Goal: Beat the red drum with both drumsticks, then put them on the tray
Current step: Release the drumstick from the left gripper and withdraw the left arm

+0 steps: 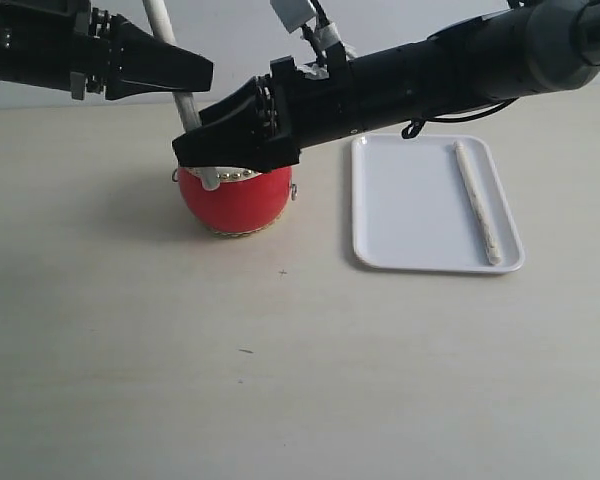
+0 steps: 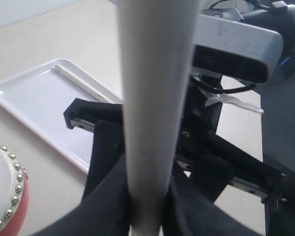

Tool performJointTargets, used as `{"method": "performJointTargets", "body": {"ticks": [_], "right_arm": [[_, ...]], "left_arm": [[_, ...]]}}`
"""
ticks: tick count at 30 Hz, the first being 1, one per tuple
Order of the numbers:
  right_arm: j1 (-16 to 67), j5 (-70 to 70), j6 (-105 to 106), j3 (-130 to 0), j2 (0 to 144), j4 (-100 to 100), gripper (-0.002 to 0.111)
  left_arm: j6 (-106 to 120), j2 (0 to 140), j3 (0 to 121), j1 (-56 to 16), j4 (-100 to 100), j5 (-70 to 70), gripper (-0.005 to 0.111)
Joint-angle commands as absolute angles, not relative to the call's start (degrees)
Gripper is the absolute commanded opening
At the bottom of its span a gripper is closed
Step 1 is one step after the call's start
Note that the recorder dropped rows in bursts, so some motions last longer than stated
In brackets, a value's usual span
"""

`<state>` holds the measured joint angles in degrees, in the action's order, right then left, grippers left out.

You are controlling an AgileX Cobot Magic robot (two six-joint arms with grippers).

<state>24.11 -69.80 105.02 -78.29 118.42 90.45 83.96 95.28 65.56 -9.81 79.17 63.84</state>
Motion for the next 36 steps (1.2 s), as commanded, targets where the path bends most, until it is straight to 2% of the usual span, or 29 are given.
{"method": "performJointTargets", "body": {"ticks": [1, 7, 11, 12, 13, 14, 18, 20, 22, 24, 25, 27, 36], "right_arm": [[24.4, -70.0, 105.0, -78.0, 118.0, 91.4, 0.053], [24.4, -70.0, 104.9, -78.0, 118.0, 91.7, 0.040], [24.4, -70.0, 102.9, -78.0, 118.0, 93.0, 0.021], [24.4, -70.0, 102.4, -78.0, 118.0, 93.2, 0.015], [24.4, -70.0, 100.7, -78.0, 118.0, 94.0, 0.003], [24.4, -70.0, 99.5, -78.0, 118.0, 94.0, 0.000], [24.4, -70.0, 98.8, -78.0, 118.0, 94.1, 0.000], [24.4, -70.0, 98.8, -78.0, 118.0, 94.1, 0.000], [24.4, -70.0, 98.7, -78.0, 118.0, 94.2, 0.000], [24.4, -70.0, 98.7, -78.0, 118.0, 94.2, 0.000], [24.4, -70.0, 98.6, -78.0, 118.0, 94.5, 0.000], [24.4, -70.0, 98.0, -78.0, 118.0, 94.9, 0.000], [24.3, -70.0, 93.6, -78.0, 118.0, 96.8, 0.000]], "left_arm": [[84.4, 94.7, 65.3, -12.1, 80.0, 64.6, 0.000], [84.8, 94.7, 65.3, -12.1, 79.7, 63.3, 0.000], [85.1, 94.7, 65.3, -12.1, 79.7, 63.3, 0.000], [85.1, 94.7, 65.3, -12.1, 79.7, 63.3, 0.000], [85.1, 94.7, 65.3, -12.1, 79.7, 63.3, 0.000], [85.1, 94.7, 65.3, -12.1, 79.7, 63.2, 0.000], [85.1, 94.7, 65.3, -12.1, 80.4, 62.7, 0.000], [84.7, 94.7, 65.3, -12.1, 80.7, 62.6, 0.006], [83.7, 94.7, 65.3, -12.1, 81.4, 62.6, 0.020], [83.5, 94.7, 65.3, -12.1, 81.6, 62.6, 0.038], [83.5, 94.7, 65.3, -12.1, 81.6, 62.6, 0.054], [83.4, 94.7, 65.3, -12.1, 81.9, 62.4, 0.069], [82.0, 94.7, 65.3, -6.6, 81.0, 61.3, 0.070]]}}
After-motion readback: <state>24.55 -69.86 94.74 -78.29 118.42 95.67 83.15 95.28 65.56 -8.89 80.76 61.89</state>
